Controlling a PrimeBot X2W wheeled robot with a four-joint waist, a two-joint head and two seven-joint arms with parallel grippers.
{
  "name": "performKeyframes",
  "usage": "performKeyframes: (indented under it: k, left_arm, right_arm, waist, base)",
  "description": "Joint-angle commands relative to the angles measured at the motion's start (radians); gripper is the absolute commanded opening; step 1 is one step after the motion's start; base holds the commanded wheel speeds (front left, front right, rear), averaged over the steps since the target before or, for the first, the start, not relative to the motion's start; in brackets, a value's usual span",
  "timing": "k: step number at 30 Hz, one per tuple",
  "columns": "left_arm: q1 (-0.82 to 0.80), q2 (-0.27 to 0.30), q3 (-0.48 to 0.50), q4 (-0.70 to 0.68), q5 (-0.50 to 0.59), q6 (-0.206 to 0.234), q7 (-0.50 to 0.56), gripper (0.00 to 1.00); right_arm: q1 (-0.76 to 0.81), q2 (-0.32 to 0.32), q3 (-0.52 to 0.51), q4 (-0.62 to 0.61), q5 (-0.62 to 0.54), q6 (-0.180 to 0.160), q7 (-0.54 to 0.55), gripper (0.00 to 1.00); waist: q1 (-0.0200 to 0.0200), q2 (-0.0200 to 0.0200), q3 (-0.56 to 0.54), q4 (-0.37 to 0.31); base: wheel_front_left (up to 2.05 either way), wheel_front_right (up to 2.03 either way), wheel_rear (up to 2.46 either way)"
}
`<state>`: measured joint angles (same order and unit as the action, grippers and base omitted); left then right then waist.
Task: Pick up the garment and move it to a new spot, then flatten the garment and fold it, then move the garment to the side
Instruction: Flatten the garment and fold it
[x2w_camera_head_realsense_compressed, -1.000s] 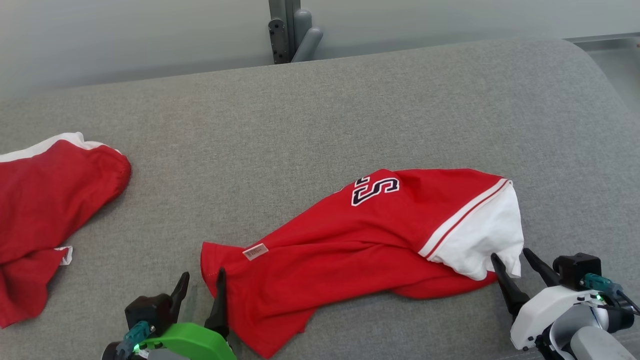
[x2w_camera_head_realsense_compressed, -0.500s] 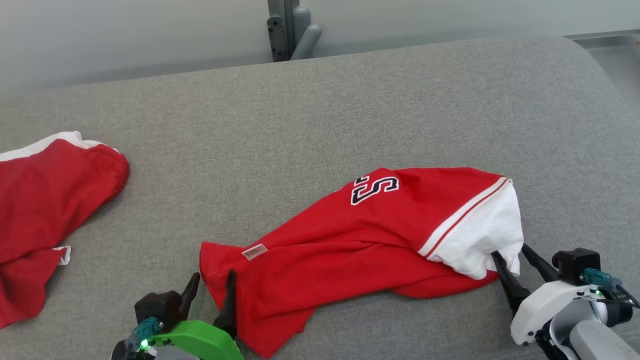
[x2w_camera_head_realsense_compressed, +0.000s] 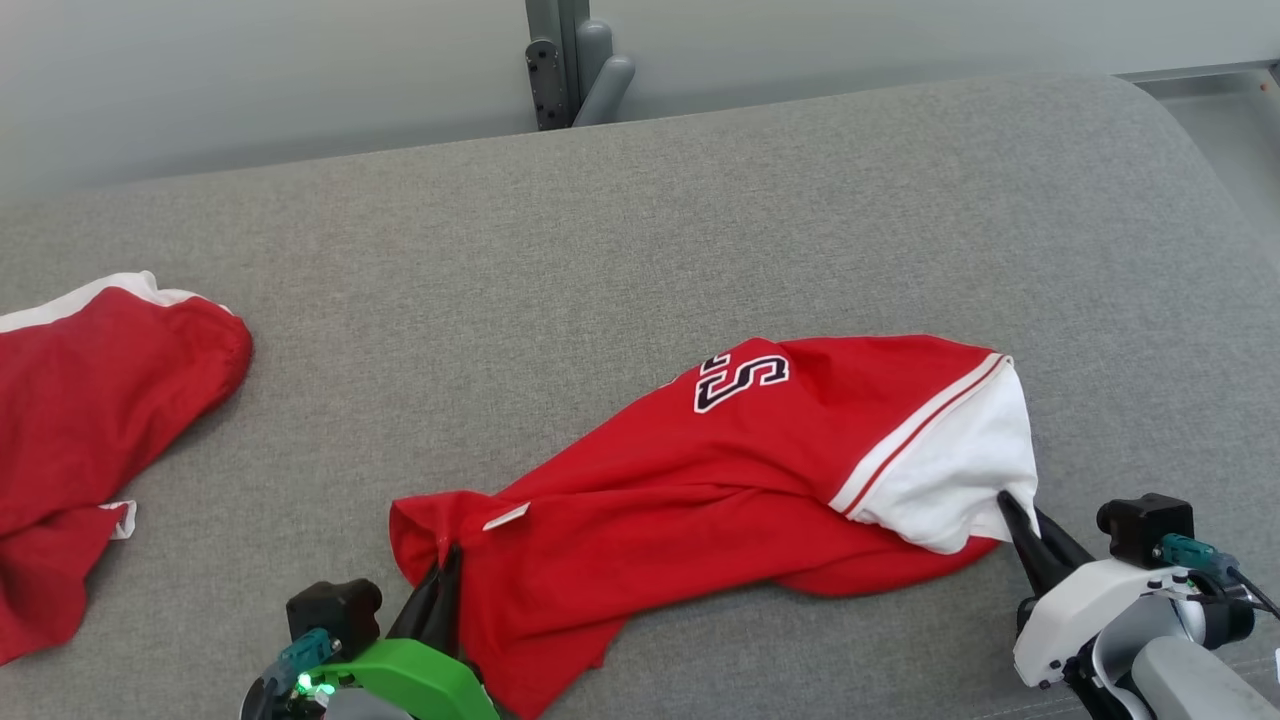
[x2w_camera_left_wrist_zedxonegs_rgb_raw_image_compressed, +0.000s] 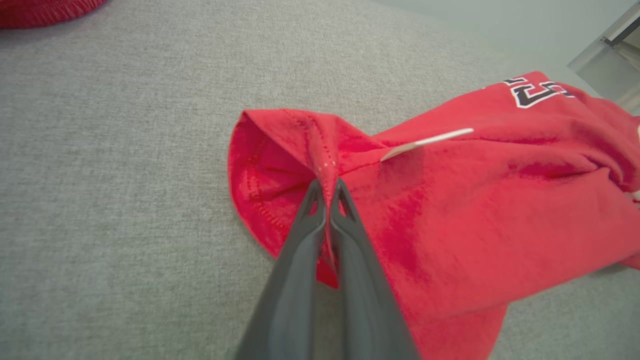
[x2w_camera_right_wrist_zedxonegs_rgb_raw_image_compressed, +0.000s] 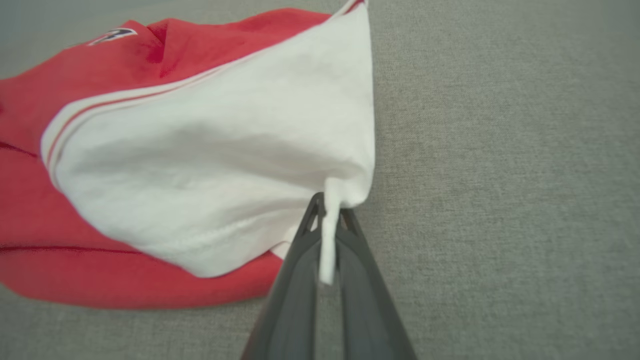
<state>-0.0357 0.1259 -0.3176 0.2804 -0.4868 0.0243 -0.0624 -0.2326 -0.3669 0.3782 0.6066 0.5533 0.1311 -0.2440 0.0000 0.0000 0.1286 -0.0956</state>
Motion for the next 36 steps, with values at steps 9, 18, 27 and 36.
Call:
performKeyframes:
  k: [9,18,27,36]
  left_arm:
    - [0.049,0.035,0.023,-0.202,-0.043,0.004,0.042,0.0]
    - [0.141,0.093,0.051,-0.613,-0.066,0.06,0.16,0.0]
    - [0.058,0.182,0.071,-0.932,-0.045,0.084,0.334,0.0]
    - [-0.54,0.239,0.082,-0.734,-0.076,-0.02,0.525,0.0]
  right_arm:
    - [0.055,-0.055,-0.069,-0.133,0.023,-0.001,-0.019,0.0]
    - [0.243,-0.089,-0.285,-0.552,0.209,-0.001,0.016,0.0]
    - [0.324,-0.133,-0.54,-1.02,0.337,-0.001,0.171,0.0]
    - [-0.109,-0.221,-0.612,-1.01,0.308,0.0,0.3,0.0]
  waist:
    - [0.0,0.0,-0.017,-0.014]
    - [0.0,0.0,-0.041,-0.045]
    - [0.0,0.0,0.023,-0.066]
    - [0.0,0.0,0.283,-0.01]
  base:
    - [0.0,0.0,0.0]
    - [0.0,0.0,0.0]
    - [0.0,0.0,0.0]
    - [0.0,0.0,0.0]
